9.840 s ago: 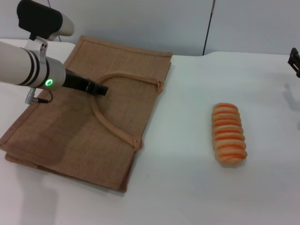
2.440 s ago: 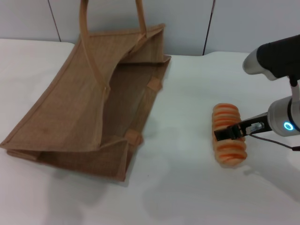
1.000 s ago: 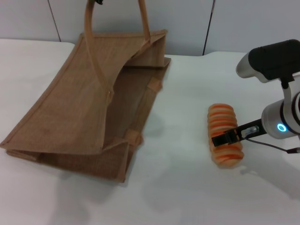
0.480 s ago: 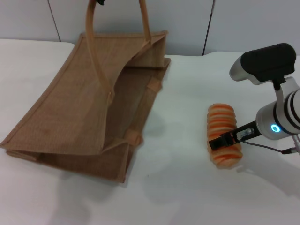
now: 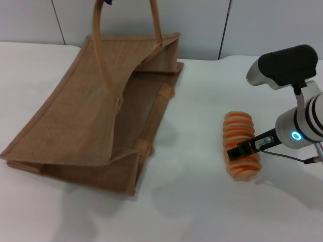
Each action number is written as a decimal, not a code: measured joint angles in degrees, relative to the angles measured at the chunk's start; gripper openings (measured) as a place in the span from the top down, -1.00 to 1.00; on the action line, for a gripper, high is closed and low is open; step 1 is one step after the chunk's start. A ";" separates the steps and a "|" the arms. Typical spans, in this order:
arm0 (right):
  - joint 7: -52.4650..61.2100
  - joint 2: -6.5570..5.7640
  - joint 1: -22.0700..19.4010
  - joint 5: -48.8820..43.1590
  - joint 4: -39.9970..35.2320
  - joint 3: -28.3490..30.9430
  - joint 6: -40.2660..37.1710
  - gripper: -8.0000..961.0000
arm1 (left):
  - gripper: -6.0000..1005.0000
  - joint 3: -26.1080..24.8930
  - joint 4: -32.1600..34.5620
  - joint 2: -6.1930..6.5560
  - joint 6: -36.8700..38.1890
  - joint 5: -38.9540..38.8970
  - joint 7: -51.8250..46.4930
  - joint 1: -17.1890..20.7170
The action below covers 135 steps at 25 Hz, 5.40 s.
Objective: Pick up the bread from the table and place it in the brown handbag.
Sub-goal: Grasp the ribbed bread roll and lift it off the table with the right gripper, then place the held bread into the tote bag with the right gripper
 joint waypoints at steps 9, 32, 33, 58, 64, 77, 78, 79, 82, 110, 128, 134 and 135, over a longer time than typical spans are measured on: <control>-1.90 -0.04 0.62 -0.02 0.02 0.42 -0.01 -0.39 | 0.75 0.00 -1.29 0.10 0.73 0.00 0.00 -0.01; -3.20 -0.12 1.24 -0.38 -0.69 0.60 -0.48 0.04 | 0.75 -0.09 -0.91 0.09 0.64 0.00 0.00 0.14; -3.20 -0.14 1.25 -0.42 -0.69 0.61 -0.49 0.05 | 0.75 -0.11 -0.91 0.09 0.64 0.00 0.00 0.15; -7.24 -0.03 -0.58 -1.52 -13.73 9.80 3.04 0.30 | 0.75 0.52 0.86 0.07 0.79 -0.33 0.57 -0.22; -7.38 0.13 -0.40 1.61 -15.72 6.30 3.62 0.32 | 0.75 1.40 3.64 0.09 0.79 -0.95 0.48 -1.46; -7.39 0.14 2.02 5.10 -14.51 0.16 0.86 0.37 | 0.75 6.24 5.99 -0.09 1.89 -1.78 -2.19 -2.49; -7.39 0.14 2.03 5.10 -14.46 0.02 0.71 0.37 | 0.75 6.83 5.99 -0.09 2.14 -1.78 -2.46 -2.49; -7.39 0.14 2.07 5.11 -14.42 -0.11 0.52 0.37 | 0.75 7.23 5.99 -0.09 2.27 -1.78 -2.65 -2.50; -7.39 0.14 2.46 5.15 -14.68 -0.23 -0.05 0.37 | 0.75 7.89 5.98 -0.09 2.41 -1.77 -3.01 -2.55; -16.42 0.14 9.25 16.67 4.39 -3.81 -16.45 0.43 | 0.75 12.81 5.99 -0.18 4.22 -5.38 -5.33 -4.65; -27.21 0.09 14.23 28.75 14.27 -1.45 -18.01 0.13 | 0.75 13.41 5.98 -0.15 5.30 -5.44 -6.07 -5.32; -27.62 -0.30 13.78 28.02 14.87 0.38 -14.63 -0.28 | 0.75 12.78 5.98 -0.09 5.33 -5.34 -6.07 -4.37; -27.75 -0.31 13.62 27.66 15.09 1.09 -13.79 -0.31 | 0.75 12.67 5.98 -0.06 5.35 -5.22 -6.07 -4.20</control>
